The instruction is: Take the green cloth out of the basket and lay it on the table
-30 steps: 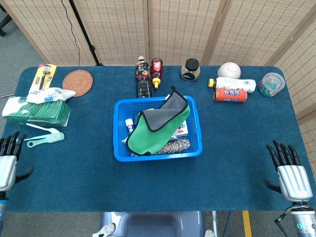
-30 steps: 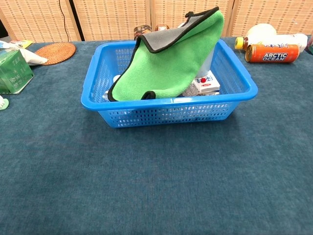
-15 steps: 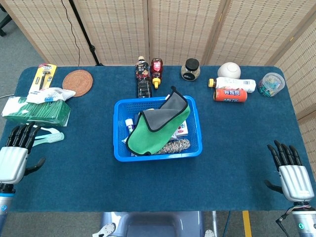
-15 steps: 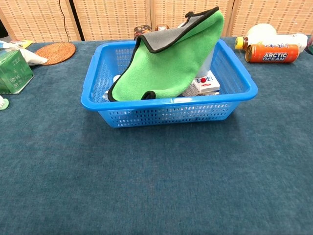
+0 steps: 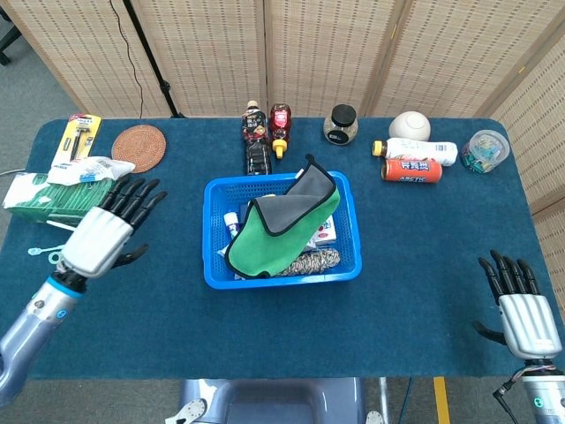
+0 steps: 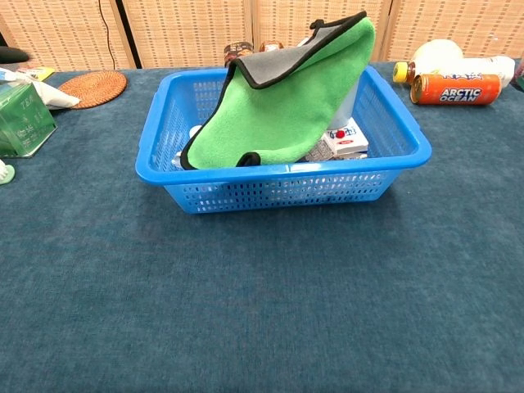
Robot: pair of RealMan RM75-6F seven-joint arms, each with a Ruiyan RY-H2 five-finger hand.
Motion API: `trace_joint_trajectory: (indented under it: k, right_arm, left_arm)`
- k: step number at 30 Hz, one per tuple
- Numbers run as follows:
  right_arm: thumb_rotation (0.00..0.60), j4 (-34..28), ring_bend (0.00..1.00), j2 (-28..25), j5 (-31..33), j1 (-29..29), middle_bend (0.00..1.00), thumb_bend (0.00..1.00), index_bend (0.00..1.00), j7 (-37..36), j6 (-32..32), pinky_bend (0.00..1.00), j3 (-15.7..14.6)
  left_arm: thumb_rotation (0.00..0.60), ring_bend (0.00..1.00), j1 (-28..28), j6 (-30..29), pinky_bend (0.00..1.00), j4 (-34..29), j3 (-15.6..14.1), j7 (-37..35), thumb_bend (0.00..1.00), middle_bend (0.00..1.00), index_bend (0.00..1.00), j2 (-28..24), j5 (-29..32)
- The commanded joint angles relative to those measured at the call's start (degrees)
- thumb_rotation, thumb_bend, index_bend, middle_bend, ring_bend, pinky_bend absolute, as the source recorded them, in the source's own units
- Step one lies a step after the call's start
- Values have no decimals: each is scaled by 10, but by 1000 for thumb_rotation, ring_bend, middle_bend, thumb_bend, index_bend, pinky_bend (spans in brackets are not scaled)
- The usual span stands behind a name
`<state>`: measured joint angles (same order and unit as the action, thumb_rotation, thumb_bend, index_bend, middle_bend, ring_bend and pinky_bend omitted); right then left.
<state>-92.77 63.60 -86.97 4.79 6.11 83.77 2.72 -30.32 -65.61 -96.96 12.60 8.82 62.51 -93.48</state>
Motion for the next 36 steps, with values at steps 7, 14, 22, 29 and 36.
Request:
trace_joint_trajectory:
  k: [7,14,22,29,36]
  right_arm:
    - [600,9,0,4,22,8,0,0,0,0,-23,0,5]
    - [600,11,0,4,34,12,0,0,0,-2,-32,0,9]
    - [600,18,0,-2,60,15,0,0,0,-21,-46,0,18]
    - [600,26,0,-9,70,14,0,0,0,-42,-48,0,23]
    - [600,28,0,-12,71,11,0,0,0,-53,-44,0,23]
  left_arm:
    - [600,0,-134,141,0,8,45,136,203,0,0,89,125]
    - [600,0,-205,190,0,59,51,184,203,0,0,172,182]
    - [600,0,-307,218,0,153,74,282,203,0,0,296,301]
    - [600,0,-356,218,0,203,83,297,207,0,0,353,362]
    - [600,300,-372,173,572,225,80,281,470,360,361,377,346]
